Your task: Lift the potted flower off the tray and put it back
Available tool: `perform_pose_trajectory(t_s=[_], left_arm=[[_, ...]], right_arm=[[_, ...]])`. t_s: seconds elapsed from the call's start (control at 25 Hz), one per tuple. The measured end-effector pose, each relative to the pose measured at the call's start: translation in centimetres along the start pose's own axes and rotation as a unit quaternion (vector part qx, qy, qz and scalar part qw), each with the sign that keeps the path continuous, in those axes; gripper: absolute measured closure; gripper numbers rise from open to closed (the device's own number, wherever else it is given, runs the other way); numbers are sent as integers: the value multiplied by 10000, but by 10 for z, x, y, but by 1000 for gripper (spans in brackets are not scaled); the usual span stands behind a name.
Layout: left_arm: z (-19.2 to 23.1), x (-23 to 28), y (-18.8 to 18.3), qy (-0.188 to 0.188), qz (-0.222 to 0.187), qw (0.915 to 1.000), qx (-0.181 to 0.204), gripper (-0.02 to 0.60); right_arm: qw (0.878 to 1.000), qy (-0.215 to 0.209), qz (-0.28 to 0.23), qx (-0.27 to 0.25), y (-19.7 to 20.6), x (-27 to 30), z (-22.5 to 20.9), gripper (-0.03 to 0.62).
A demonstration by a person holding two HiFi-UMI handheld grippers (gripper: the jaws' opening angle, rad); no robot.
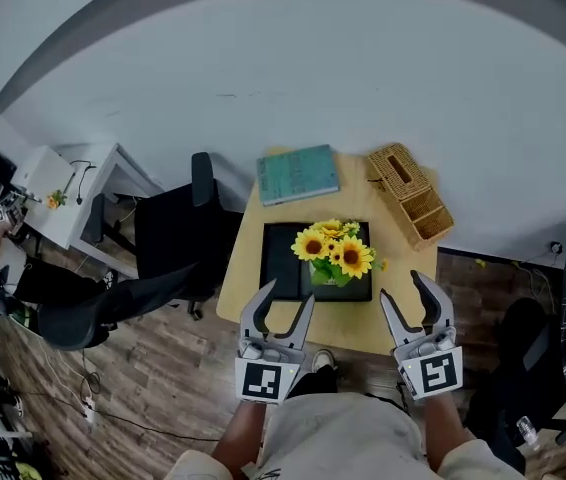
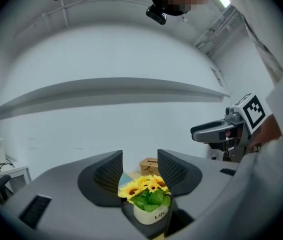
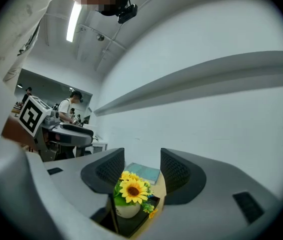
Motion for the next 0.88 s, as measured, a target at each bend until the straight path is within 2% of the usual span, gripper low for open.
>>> perform_pose_trajectory(t_s=[0.2, 0.4, 0.88], left_arm=[[32, 27, 8, 343, -6, 9994, -33, 368], [42, 45, 22, 631, 48, 9979, -94, 367], [43, 56, 34, 903, 202, 9957, -89, 368]], right_arm=[[9997, 240, 0, 30, -2, 38, 4, 365], [9991, 387, 92, 113, 2, 58, 5, 364], [9983, 516, 187, 205, 20, 76, 8, 362]])
Point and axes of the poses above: the fingertips, and each gripper's own axes: x forward along the fingers, z to its left, y out of its underside, the point moved 1 cm from there along -x, backward along the fingers, and after that the axes turned 5 degrees about -x, right-handed, at the moved point
